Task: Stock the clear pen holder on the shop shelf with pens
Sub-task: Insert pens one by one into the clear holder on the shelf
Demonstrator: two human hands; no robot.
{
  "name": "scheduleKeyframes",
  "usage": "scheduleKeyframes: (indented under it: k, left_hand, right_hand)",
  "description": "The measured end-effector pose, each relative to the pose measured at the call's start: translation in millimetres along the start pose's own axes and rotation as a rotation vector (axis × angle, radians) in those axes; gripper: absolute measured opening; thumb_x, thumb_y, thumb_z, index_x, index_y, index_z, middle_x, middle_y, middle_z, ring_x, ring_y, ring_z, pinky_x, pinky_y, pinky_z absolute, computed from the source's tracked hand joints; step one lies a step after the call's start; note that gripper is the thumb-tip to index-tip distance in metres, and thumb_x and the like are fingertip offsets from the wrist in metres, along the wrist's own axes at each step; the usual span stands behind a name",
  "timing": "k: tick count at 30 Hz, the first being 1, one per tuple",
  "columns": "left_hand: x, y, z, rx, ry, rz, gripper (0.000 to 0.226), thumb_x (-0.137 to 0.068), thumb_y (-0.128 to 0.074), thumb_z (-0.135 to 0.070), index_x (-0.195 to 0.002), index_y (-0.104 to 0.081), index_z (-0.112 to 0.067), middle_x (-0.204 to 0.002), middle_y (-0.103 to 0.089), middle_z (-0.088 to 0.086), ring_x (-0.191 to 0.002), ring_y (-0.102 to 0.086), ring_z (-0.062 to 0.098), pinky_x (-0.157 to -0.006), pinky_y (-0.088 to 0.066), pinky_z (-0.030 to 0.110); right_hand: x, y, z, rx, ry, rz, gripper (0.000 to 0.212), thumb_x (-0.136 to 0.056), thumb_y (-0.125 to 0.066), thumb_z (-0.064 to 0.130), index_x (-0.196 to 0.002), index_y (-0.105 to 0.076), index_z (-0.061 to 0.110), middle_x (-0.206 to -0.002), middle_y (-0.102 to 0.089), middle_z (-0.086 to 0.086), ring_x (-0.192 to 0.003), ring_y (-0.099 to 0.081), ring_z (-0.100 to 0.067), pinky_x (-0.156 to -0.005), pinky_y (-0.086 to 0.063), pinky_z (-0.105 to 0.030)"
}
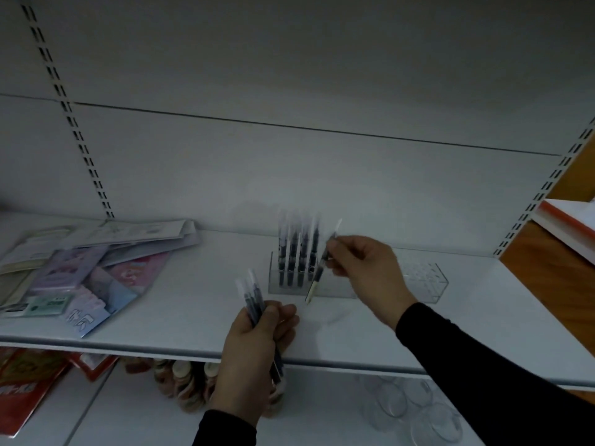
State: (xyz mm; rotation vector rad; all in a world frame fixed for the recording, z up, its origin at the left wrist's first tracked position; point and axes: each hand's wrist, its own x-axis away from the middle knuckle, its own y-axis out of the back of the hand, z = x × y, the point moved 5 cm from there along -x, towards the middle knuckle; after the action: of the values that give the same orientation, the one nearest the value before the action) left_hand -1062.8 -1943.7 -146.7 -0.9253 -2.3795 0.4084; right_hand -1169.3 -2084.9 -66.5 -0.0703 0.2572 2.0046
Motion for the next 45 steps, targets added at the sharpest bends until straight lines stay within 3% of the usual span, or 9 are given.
scheduleKeyframes:
  k: [5,10,17,26,31,38,41,43,45]
  left_hand:
    - [0,1,0,0.002,0.001,-0.014,0.014,-0.098,-0.047,-0.009,-0.096,-0.059,-0.003,-0.094,-0.071,0.018,-0.091,-0.068,0.032,-0.073,-0.051,0.034]
    - [2,1,-3,0.008,-0.016,-0.017,0.014,-0.098,-0.047,-0.009,-0.096,-0.059,-0.003,-0.092,-0.071,0.017,-0.087,-0.068,0.031,-0.072,-0.052,0.034]
    - [3,2,-6,0.015,-0.033,-0.023,0.014,-0.098,-0.047,-0.008,-0.095,-0.059,-0.003,-0.091,-0.071,0.017,-0.085,-0.068,0.03,-0.075,-0.053,0.035]
    - [1,4,-7,0.024,-0.034,-0.027,0.013,-0.098,-0.048,-0.009,-0.095,-0.06,-0.004,-0.087,-0.073,0.015,-0.084,-0.069,0.03,-0.072,-0.052,0.033]
    - [1,4,-5,0.013,-0.029,-0.035,0.012,-0.097,-0.05,-0.01,-0.096,-0.06,-0.003,-0.089,-0.073,0.016,-0.085,-0.07,0.03,-0.074,-0.053,0.034]
    - [2,4,-5,0.024,-0.012,-0.032,0.013,-0.097,-0.05,-0.01,-0.096,-0.062,-0.005,-0.084,-0.073,0.014,-0.08,-0.069,0.028,-0.07,-0.052,0.032]
    - [3,3,-5,0.041,0.016,-0.045,0.012,-0.097,-0.051,-0.009,-0.097,-0.062,-0.004,-0.083,-0.071,0.016,-0.076,-0.066,0.029,-0.068,-0.052,0.034]
    - [4,1,-5,0.057,0.035,-0.052,0.013,-0.097,-0.048,-0.007,-0.096,-0.06,-0.004,-0.082,-0.069,0.018,-0.073,-0.065,0.03,-0.067,-0.051,0.034]
    - [5,-1,-5,0.067,0.047,-0.049,0.015,-0.098,-0.045,-0.004,-0.095,-0.059,-0.003,-0.08,-0.067,0.019,-0.071,-0.063,0.03,-0.066,-0.051,0.034]
  right_hand:
    - [-12,15,15,0.115,0.133,-0.147,0.011,-0.092,-0.064,0.025,-0.083,-0.068,0.031,-0.082,-0.074,0.007,-0.08,-0.071,-0.012,-0.077,-0.056,-0.023]
    - [-16,12,19,0.141,0.181,-0.201,0.014,-0.093,-0.063,0.024,-0.104,-0.07,0.018,-0.09,-0.072,0.006,-0.079,-0.068,-0.001,-0.078,-0.053,-0.011]
    - [-16,3,22,0.317,0.25,-0.181,0.021,-0.095,-0.06,0.026,-0.109,-0.07,0.015,-0.094,-0.072,0.003,-0.081,-0.066,-0.003,-0.08,-0.05,-0.009]
    - [-10,-6,23,0.496,0.32,-0.136,0.024,-0.097,-0.057,0.022,-0.101,-0.072,0.004,-0.089,-0.072,-0.01,-0.083,-0.067,-0.023,-0.083,-0.054,-0.035]
    - [-6,-13,10,0.552,0.32,-0.121,0.022,-0.096,-0.058,0.019,-0.099,-0.072,0.002,-0.086,-0.072,-0.013,-0.081,-0.066,-0.025,-0.077,-0.048,-0.022]
    - [-5,-18,-5,0.585,0.31,-0.085,0.024,-0.097,-0.057,0.02,-0.089,-0.072,0.003,-0.078,-0.071,-0.011,-0.074,-0.064,-0.023,-0.072,-0.048,-0.03]
    - [-3,-19,-5,0.579,0.288,-0.076,0.022,-0.096,-0.057,0.02,-0.095,-0.073,0.005,-0.086,-0.073,-0.01,-0.077,-0.065,-0.019,-0.072,-0.048,-0.016]
    - [-3,-18,-7,0.579,0.248,-0.065,0.021,-0.096,-0.058,0.02,-0.105,-0.073,0.008,-0.097,-0.073,-0.005,-0.079,-0.062,-0.01,-0.07,-0.039,0.002]
    - [-2,-14,-10,0.557,0.196,-0.07,0.025,-0.095,-0.059,0.022,-0.115,-0.069,0.011,-0.108,-0.071,-0.002,-0.086,-0.059,-0.005,-0.071,-0.033,0.008]
